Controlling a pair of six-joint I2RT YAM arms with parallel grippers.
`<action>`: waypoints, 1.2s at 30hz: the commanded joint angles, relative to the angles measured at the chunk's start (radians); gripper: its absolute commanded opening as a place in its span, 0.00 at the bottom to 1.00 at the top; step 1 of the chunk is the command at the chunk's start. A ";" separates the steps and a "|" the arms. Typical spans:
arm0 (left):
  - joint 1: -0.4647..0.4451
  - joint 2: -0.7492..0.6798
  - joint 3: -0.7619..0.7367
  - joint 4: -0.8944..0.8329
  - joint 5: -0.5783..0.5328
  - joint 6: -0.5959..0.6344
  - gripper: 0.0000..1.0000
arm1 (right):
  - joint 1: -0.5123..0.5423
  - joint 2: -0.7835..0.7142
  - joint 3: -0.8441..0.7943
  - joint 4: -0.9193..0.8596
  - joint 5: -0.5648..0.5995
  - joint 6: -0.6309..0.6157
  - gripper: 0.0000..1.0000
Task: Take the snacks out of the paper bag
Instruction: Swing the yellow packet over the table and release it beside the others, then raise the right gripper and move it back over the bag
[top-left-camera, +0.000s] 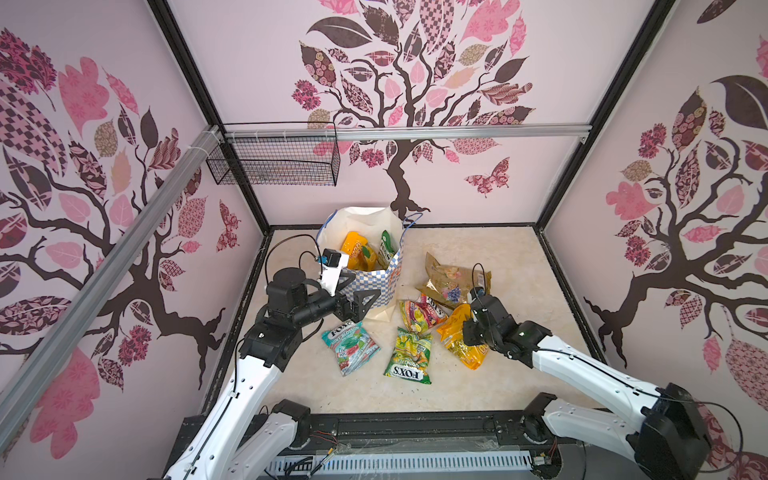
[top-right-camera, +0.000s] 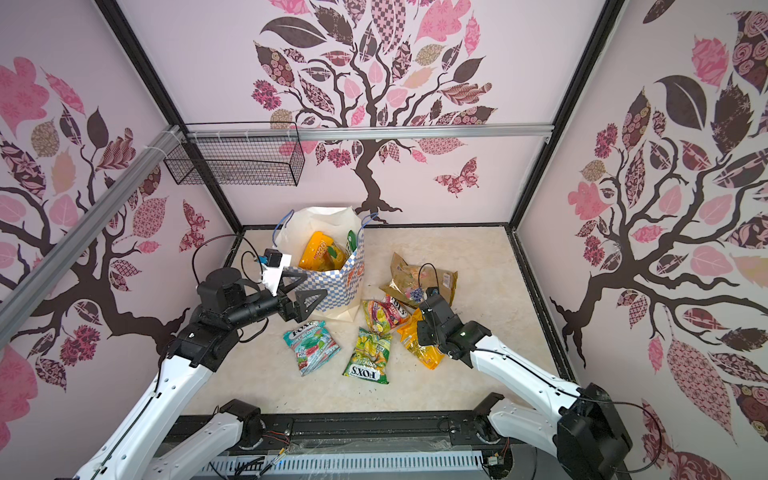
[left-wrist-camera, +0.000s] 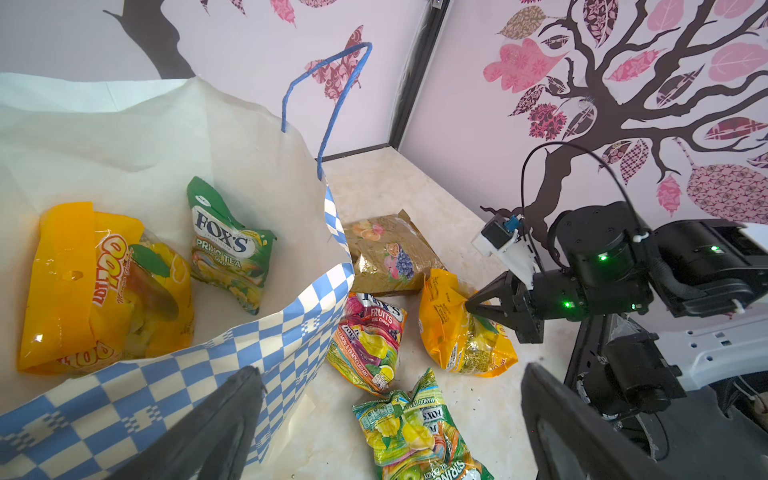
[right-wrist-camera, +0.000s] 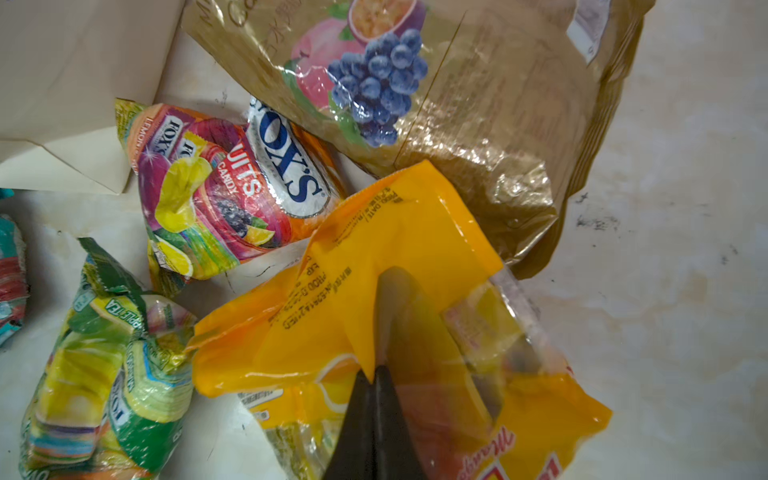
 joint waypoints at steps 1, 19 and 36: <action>-0.004 -0.007 0.017 -0.005 -0.016 0.012 0.99 | -0.001 0.041 -0.002 0.126 -0.028 0.035 0.00; -0.004 -0.026 0.017 -0.020 -0.086 0.013 0.99 | -0.001 -0.008 0.148 0.051 -0.013 0.006 0.77; -0.004 -0.061 0.012 -0.012 -0.118 0.004 0.99 | 0.000 0.099 0.554 0.143 -0.301 -0.059 0.99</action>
